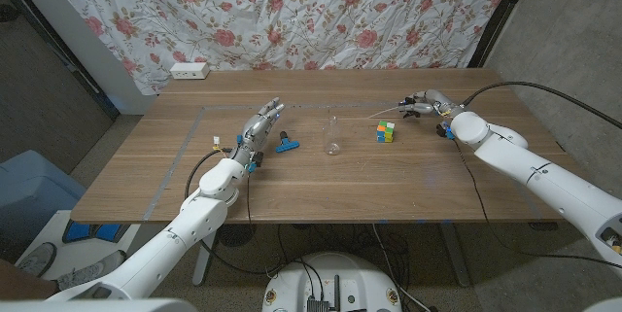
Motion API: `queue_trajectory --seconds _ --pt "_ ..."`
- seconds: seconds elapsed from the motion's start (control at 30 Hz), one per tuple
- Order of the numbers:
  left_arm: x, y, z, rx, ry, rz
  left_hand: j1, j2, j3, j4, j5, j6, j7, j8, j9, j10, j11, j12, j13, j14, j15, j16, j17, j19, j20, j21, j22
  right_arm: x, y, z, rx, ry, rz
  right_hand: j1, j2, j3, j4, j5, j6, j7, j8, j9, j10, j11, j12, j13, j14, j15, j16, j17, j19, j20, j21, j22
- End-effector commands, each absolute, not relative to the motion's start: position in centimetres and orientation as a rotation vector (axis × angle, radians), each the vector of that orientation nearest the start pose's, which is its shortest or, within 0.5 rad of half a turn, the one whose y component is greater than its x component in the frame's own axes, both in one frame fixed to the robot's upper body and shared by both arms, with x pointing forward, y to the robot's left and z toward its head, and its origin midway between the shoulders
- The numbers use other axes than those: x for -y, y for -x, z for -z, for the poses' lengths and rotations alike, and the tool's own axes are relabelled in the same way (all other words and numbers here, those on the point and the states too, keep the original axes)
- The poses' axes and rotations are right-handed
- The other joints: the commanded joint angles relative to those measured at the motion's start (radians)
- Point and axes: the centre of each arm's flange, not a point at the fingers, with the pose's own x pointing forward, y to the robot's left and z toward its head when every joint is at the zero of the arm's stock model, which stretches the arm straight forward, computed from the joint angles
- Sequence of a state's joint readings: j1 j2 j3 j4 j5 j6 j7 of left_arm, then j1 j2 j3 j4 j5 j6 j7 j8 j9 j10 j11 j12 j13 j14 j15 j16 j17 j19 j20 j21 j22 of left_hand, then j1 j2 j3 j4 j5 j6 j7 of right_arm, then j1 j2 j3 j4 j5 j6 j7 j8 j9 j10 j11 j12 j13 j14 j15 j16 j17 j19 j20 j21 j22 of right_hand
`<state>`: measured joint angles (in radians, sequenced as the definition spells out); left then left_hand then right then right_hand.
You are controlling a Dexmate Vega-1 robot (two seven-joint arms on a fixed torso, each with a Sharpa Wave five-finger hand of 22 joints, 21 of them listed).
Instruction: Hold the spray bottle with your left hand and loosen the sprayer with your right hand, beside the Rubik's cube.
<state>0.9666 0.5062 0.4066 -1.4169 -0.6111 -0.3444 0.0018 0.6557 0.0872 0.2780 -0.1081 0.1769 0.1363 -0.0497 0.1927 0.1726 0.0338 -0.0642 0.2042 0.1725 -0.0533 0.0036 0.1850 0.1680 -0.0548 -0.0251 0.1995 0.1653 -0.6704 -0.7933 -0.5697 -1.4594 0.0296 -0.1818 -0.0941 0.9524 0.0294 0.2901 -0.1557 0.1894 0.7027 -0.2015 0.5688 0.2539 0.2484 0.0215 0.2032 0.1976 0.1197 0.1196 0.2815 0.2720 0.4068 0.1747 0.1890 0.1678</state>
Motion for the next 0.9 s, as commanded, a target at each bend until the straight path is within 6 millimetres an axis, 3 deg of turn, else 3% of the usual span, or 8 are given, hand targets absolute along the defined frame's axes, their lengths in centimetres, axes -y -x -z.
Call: queue_trajectory --seconds 0.03,0.2,0.43,0.47,0.57,0.6,0.9 --pt "-24.94 -62.43 7.36 0.591 0.044 0.271 -0.009 0.003 0.001 0.007 -0.002 0.01 0.0 0.003 0.002 0.008 -0.007 0.006 0.003 0.002 -0.001 0.001 -0.001 0.005 0.0 0.001 0.004 33.01 -66.08 -1.91 0.36 0.903 0.056 -0.004 -0.006 -0.001 -0.001 -0.001 -0.025 -0.002 -0.012 -0.004 -0.009 0.004 -0.004 0.006 -0.008 0.007 -0.003 0.002 -0.001 -0.007 -0.004 0.0" --pt "-24.99 -62.45 7.49 0.592 0.048 0.271 -0.013 0.006 0.0 0.008 -0.002 0.011 0.0 0.002 0.002 0.009 -0.005 0.006 0.003 0.004 -0.003 0.001 -0.001 0.006 -0.001 0.0 0.004 32.98 -65.93 -1.95 0.362 0.906 0.05 -0.006 -0.019 -0.006 -0.004 -0.006 -0.064 -0.008 -0.033 -0.012 -0.022 0.008 -0.008 0.006 -0.016 0.009 -0.008 0.001 -0.006 -0.003 -0.004 0.0" --pt "-25.19 -62.27 7.64 0.592 0.049 0.267 -0.019 0.011 0.001 0.008 -0.002 0.014 0.0 0.001 0.002 0.011 -0.008 0.004 0.003 0.007 -0.004 0.0 -0.001 0.009 0.0 -0.001 0.004 32.86 -65.81 -1.99 0.362 0.911 0.034 -0.041 -0.056 -0.027 0.005 -0.002 -0.167 -0.01 -0.092 -0.032 -0.06 0.02 -0.014 0.007 -0.041 0.024 -0.022 0.002 -0.027 0.005 -0.007 0.0" --pt "-25.22 -62.24 7.66 0.591 0.049 0.267 -0.02 0.011 0.001 0.008 -0.002 0.014 0.0 0.001 0.002 0.012 -0.008 0.004 0.003 0.007 -0.004 0.0 -0.001 0.009 0.0 -0.001 0.004 32.84 -65.8 -1.99 0.363 0.91 0.031 -0.048 -0.059 -0.03 0.008 0.002 -0.2 -0.006 -0.111 -0.037 -0.066 0.021 -0.013 0.007 -0.048 0.025 -0.025 0.002 -0.034 0.002 -0.008 0.0" --pt "-25.32 -62.16 7.74 0.59 0.049 0.265 -0.021 0.013 0.001 0.008 -0.001 0.015 0.0 0.0 0.002 0.013 -0.009 0.004 0.003 0.008 -0.005 -0.001 -0.001 0.01 -0.001 -0.001 0.004 32.79 -65.76 -2.02 0.362 0.911 0.02 -0.061 -0.066 -0.036 0.011 0.008 -0.239 -0.002 -0.136 -0.044 -0.077 0.024 -0.013 0.007 -0.057 0.028 -0.03 0.003 -0.039 0.002 -0.007 0.001" --pt "-25.35 -62.13 7.78 0.589 0.051 0.265 -0.022 0.013 0.001 0.008 -0.001 0.015 0.0 0.0 0.002 0.013 -0.009 0.004 0.003 0.007 -0.004 -0.001 -0.002 0.01 -0.001 -0.001 0.004 32.78 -65.75 -2.02 0.363 0.909 0.014 -0.073 -0.073 -0.041 0.014 0.014 -0.287 -0.002 -0.164 -0.049 -0.095 0.025 -0.015 0.007 -0.067 0.034 -0.035 0.003 -0.045 0.004 -0.006 0.001" --pt "-25.59 -62.09 7.91 0.587 0.055 0.266 -0.028 0.018 0.001 0.008 -0.001 0.018 0.003 -0.001 0.002 0.014 -0.007 0.002 0.003 0.009 -0.005 -0.002 -0.002 0.012 -0.001 -0.002 0.004 32.94 -65.6 -1.92 0.363 0.887 -0.009 -0.142 -0.105 -0.071 0.032 0.049 -0.429 0.028 -0.258 -0.063 -0.157 0.032 -0.016 0.007 -0.106 0.056 -0.052 0.006 -0.089 0.012 -0.01 0.001"
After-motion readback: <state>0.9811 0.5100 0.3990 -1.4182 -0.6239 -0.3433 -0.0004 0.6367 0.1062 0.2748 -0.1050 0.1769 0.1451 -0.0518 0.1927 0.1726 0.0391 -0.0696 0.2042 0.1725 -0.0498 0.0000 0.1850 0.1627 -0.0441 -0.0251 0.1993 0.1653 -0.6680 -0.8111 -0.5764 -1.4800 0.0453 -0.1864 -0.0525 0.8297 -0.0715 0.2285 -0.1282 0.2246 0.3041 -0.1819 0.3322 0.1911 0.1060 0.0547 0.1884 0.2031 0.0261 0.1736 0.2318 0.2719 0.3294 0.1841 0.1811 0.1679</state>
